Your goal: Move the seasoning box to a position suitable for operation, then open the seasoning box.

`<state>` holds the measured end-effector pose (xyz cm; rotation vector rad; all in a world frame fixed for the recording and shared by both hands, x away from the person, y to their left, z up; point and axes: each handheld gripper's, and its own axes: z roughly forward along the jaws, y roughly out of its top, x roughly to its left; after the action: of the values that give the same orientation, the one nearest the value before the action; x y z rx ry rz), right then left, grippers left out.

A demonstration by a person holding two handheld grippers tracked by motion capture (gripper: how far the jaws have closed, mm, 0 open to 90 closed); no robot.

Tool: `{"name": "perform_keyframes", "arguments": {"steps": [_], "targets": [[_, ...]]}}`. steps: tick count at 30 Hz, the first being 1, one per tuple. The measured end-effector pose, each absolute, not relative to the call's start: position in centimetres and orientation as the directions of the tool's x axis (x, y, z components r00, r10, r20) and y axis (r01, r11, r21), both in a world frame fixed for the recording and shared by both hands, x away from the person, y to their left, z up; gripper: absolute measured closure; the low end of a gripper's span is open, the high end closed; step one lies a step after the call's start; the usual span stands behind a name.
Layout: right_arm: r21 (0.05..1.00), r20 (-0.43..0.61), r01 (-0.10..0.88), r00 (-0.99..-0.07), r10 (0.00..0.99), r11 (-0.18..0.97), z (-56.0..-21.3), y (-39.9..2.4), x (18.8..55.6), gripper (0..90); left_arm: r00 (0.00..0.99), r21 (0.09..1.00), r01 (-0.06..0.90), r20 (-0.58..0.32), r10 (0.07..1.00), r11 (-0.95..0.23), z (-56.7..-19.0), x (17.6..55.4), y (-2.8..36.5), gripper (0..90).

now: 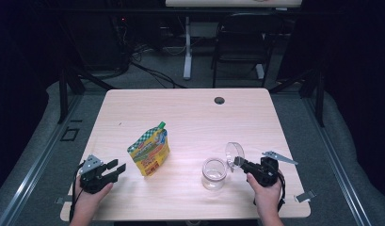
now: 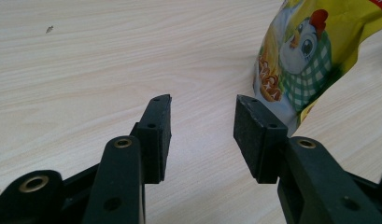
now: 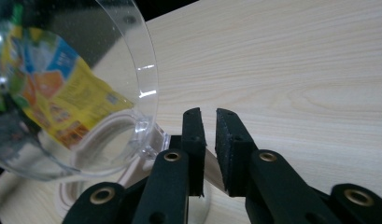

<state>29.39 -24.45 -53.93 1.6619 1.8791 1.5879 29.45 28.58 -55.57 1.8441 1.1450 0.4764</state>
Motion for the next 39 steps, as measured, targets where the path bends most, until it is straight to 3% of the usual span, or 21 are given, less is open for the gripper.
{"name": "perform_keyframes", "arguments": {"steps": [15,39], "targets": [[0.857,0.198,0.512,-0.424,0.884,0.053,-53.8,-23.9,28.8,72.9,0.53,0.837,0.515,-0.141,0.837,-0.185,-55.7,30.0,27.8,54.0],[0.854,0.198,0.518,-0.407,0.891,0.046,-54.0,-24.9,28.9,69.5,0.638,0.823,0.506,-0.158,0.754,-0.256,-54.7,28.3,26.1,53.8]]}}
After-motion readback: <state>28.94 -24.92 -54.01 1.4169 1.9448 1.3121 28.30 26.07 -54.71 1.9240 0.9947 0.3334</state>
